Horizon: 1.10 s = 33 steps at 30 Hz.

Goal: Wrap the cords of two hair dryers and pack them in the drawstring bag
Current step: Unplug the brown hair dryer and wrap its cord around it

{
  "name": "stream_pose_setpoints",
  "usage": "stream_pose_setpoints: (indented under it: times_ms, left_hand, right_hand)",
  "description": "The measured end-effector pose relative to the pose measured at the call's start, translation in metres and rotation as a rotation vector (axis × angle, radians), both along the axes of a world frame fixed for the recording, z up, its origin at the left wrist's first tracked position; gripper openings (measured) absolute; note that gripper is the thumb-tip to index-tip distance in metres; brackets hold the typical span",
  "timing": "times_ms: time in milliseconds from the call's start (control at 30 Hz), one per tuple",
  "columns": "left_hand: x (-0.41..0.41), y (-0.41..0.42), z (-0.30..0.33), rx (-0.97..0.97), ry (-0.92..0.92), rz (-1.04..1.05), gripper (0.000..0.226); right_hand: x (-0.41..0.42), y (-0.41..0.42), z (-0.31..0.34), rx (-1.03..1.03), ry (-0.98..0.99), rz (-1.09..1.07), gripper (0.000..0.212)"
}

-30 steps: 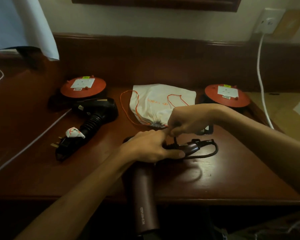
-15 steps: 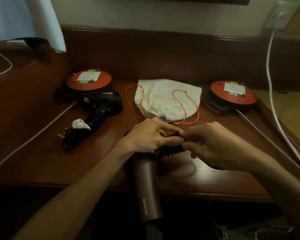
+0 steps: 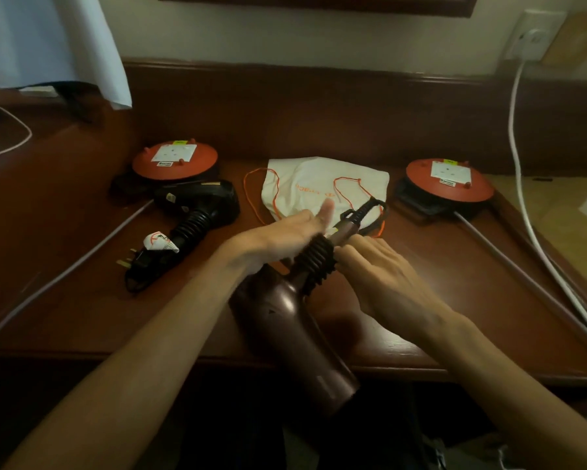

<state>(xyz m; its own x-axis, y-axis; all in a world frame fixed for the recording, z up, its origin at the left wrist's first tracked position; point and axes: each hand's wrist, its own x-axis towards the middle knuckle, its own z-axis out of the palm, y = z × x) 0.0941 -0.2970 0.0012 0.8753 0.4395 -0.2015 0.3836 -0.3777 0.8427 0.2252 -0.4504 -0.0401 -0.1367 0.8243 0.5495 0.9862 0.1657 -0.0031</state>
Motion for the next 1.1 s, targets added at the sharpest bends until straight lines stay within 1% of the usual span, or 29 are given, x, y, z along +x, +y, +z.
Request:
stream_pose_setpoints:
  times_ms: [67, 133, 200, 267, 300, 333, 367, 400, 433, 467, 500, 533, 567, 600, 667, 733, 800, 867, 933, 1000, 1100]
  left_hand:
    - [0.007, -0.008, -0.014, -0.03, -0.087, 0.1, 0.069]
    - [0.007, -0.008, -0.027, -0.045, -0.151, 0.156, 0.055]
    - [0.005, -0.006, -0.03, -0.054, -0.2, 0.194, 0.046]
    - [0.003, -0.006, -0.028, -0.11, -0.278, 0.205, 0.04]
    - [0.001, -0.007, -0.028, -0.131, -0.315, 0.206, 0.04]
    - [0.0, -0.008, -0.028, -0.137, -0.346, 0.208, 0.041]
    - [-0.002, -0.009, -0.028, -0.133, -0.37, 0.208, 0.043]
    - [-0.003, -0.01, -0.028, -0.127, -0.389, 0.207, 0.044]
    - [-0.004, -0.01, -0.029, -0.115, -0.405, 0.206, 0.042]
    - [-0.005, -0.011, -0.029, -0.102, -0.417, 0.207, 0.038]
    - [-0.006, -0.011, -0.03, -0.084, -0.42, 0.208, 0.033]
    - [-0.004, -0.012, -0.031, -0.065, -0.416, 0.206, 0.031]
    - [-0.004, -0.014, -0.031, -0.043, -0.413, 0.212, 0.032]
    - [-0.005, -0.015, -0.031, -0.027, -0.412, 0.218, 0.033]
    - [-0.002, -0.017, -0.03, 0.017, -0.405, 0.216, 0.038]
    - [-0.001, -0.019, -0.028, 0.088, -0.39, 0.218, 0.036]
    - [0.001, -0.023, -0.026, 0.166, -0.361, 0.212, 0.034]
    - [0.004, -0.026, -0.026, 0.235, -0.343, 0.193, 0.034]
    - [0.008, -0.028, -0.025, 0.28, -0.326, 0.178, 0.036]
    - [0.012, -0.026, -0.025, 0.297, -0.309, 0.163, 0.038]
    - [0.017, -0.022, -0.027, 0.383, -0.271, 0.154, 0.039]
  right_hand:
    - [0.004, 0.003, -0.002, 0.003, 0.05, 0.011, 0.008]
    - [0.006, 0.004, -0.003, 0.024, 0.117, 0.023, 0.011]
    - [0.006, 0.003, -0.001, 0.067, 0.135, 0.023, 0.016]
    - [0.007, 0.004, 0.001, 0.125, 0.098, -0.082, 0.023]
    - [0.006, 0.004, 0.002, 0.15, 0.118, -0.183, 0.031]
    - [0.007, 0.003, 0.003, 0.167, 0.185, -0.298, 0.042]
    - [0.008, 0.0, 0.002, 0.18, 0.3, -0.404, 0.055]
    - [0.009, -0.003, 0.001, 0.187, 0.477, -0.485, 0.067]
    - [0.009, -0.006, -0.001, 0.172, 0.722, -0.521, 0.076]
    - [0.008, -0.008, 0.0, 0.125, 1.038, -0.501, 0.078]
    - [0.005, -0.009, 0.0, 0.062, 1.384, -0.396, 0.075]
    - [0.003, -0.01, -0.003, 0.013, 1.675, -0.251, 0.068]
    - [0.0, -0.01, -0.005, -0.001, 1.873, -0.109, 0.061]
    - [-0.002, -0.008, -0.008, 0.017, 1.975, -0.007, 0.056]
    - [-0.002, -0.004, -0.009, 0.09, 2.039, 0.116, 0.052]
    - [0.002, 0.0, -0.004, 0.108, 2.041, 0.157, 0.046]
    - [0.007, 0.001, 0.002, 0.107, 1.98, 0.114, 0.039]
    - [0.014, 0.0, 0.008, 0.101, 1.818, 0.008, 0.035]
    - [0.021, -0.003, 0.016, 0.051, 1.684, -0.055, 0.034]
    - [0.029, -0.005, 0.023, -0.011, 1.647, -0.078, 0.038]
    - [0.039, -0.006, 0.031, -0.083, 1.657, -0.121, 0.045]
